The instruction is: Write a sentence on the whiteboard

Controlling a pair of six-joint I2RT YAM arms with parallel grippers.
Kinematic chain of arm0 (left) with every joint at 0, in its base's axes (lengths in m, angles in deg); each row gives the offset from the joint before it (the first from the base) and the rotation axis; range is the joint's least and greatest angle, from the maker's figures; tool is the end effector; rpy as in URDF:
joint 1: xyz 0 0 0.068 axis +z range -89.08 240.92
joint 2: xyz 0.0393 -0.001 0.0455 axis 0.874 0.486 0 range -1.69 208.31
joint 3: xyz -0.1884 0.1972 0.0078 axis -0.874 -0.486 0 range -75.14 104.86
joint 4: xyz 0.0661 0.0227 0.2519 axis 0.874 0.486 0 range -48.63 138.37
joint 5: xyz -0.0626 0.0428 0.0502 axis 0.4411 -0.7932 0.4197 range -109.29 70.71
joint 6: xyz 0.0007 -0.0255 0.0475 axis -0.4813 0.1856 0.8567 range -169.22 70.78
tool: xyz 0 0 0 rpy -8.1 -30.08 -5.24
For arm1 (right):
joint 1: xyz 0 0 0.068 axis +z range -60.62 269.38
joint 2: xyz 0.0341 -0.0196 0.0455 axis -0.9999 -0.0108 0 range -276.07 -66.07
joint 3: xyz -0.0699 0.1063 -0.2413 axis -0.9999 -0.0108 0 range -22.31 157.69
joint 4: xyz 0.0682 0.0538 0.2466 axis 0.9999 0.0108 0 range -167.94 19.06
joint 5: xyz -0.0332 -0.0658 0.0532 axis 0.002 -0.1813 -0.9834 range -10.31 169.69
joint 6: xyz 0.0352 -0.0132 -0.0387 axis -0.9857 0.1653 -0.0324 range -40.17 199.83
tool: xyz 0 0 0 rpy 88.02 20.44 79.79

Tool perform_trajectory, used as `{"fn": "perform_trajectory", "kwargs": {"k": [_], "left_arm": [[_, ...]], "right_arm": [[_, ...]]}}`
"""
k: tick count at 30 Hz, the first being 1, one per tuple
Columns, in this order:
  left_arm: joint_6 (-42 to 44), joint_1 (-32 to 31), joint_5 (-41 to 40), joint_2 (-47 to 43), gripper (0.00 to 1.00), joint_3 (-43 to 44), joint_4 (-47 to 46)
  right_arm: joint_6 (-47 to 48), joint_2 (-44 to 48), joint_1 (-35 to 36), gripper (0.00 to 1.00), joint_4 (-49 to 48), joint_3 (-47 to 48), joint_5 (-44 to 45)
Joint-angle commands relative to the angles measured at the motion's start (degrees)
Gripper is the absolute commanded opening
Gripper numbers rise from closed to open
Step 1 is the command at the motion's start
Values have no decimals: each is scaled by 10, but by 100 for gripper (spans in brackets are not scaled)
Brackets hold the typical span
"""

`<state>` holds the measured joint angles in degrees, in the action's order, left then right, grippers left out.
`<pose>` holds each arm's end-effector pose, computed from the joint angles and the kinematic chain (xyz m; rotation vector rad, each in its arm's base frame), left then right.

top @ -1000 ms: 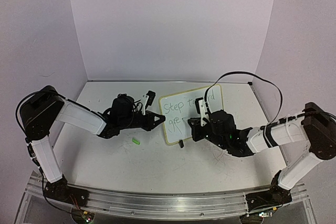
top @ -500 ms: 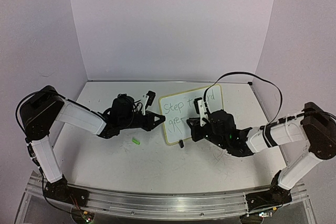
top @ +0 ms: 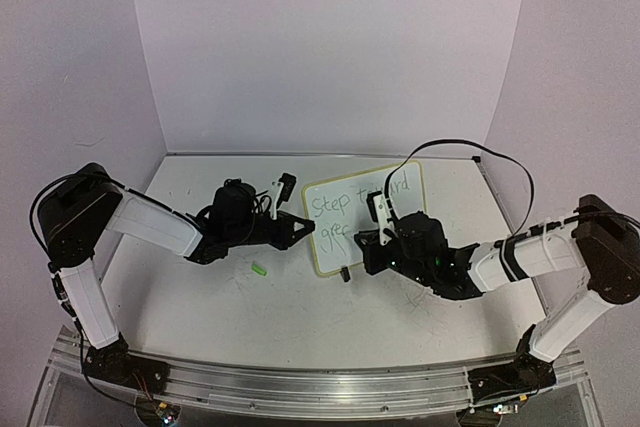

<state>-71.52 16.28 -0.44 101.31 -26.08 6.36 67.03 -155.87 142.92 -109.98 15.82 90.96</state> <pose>0.2579 -0.2710 0.1731 0.6284 1.9415 -1.0788 0.1961 0.2538 0.1859 -0.5507 1.8722 0.5902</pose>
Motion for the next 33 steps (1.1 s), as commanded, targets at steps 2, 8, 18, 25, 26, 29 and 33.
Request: {"fn": "perform_trajectory", "kwargs": {"k": [2,8,18,25,26,29,33], "left_arm": [[23,2,-21,-25,0,2,12],[22,2,-18,-24,0,4,12],[22,2,-17,-24,0,4,13],[23,2,-19,-26,0,3,13],[23,2,-19,-26,0,2,13],[24,2,-21,-26,0,1,13],[24,2,-20,-25,0,1,13]], "right_arm": [[-5,-5,2,0,8,13,45],[0,-7,1,0,-12,22,75],[8,-11,-1,0,-32,36,81],[3,-13,-1,0,-25,33,67],[0,-12,-1,0,-22,29,62],[-12,-6,0,0,-12,12,52],[-23,0,2,0,3,1,48]]}}
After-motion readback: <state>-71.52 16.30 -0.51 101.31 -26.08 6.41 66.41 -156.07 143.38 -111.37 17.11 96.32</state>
